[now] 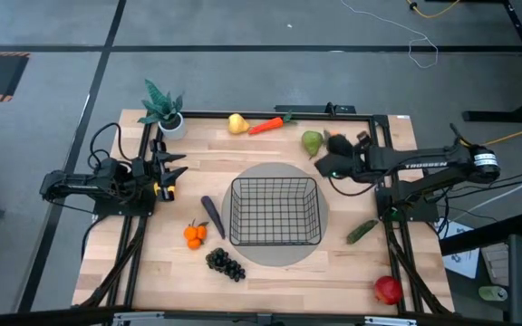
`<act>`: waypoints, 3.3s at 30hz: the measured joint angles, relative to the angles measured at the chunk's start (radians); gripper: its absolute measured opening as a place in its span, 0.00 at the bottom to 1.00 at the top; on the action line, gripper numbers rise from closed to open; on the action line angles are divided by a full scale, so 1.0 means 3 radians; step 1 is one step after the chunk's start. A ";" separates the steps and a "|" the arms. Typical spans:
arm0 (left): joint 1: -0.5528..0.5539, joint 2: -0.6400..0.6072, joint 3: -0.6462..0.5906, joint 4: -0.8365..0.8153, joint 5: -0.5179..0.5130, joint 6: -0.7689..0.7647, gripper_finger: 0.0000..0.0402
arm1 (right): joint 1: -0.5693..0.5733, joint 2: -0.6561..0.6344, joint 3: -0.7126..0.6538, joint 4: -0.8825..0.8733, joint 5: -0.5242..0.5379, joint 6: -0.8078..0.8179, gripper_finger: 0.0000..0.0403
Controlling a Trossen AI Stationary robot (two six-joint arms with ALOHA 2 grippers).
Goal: Build produce basket
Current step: Put the right orange tangerines into the black wire basket, then put the green bell pepper into the black wire basket
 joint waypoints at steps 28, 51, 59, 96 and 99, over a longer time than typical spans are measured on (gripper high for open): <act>0.0000 -0.0001 0.0000 -0.0001 0.0000 0.0001 0.38 | 0.0242 0.0001 0.0129 0.2018 -0.2690 -0.2401 0.00; -0.0001 0.0000 0.0000 -0.0001 0.0001 0.0000 0.38 | 0.0239 -0.0035 0.0129 0.1774 -0.3554 -0.2056 0.41; 0.0000 -0.0001 0.0000 0.0000 0.0000 -0.0019 0.38 | 0.0242 -0.0370 0.0322 0.0701 -0.3555 -0.1571 0.41; 0.0000 -0.0003 0.0001 0.0759 0.0085 -0.0930 0.38 | 0.1816 -0.1748 -0.1234 0.0541 -0.3668 0.2075 0.40; 0.0000 0.0004 0.0001 0.0729 0.0085 -0.0655 0.38 | 0.1890 -0.1683 -0.1234 0.0699 -0.3382 0.2075 0.40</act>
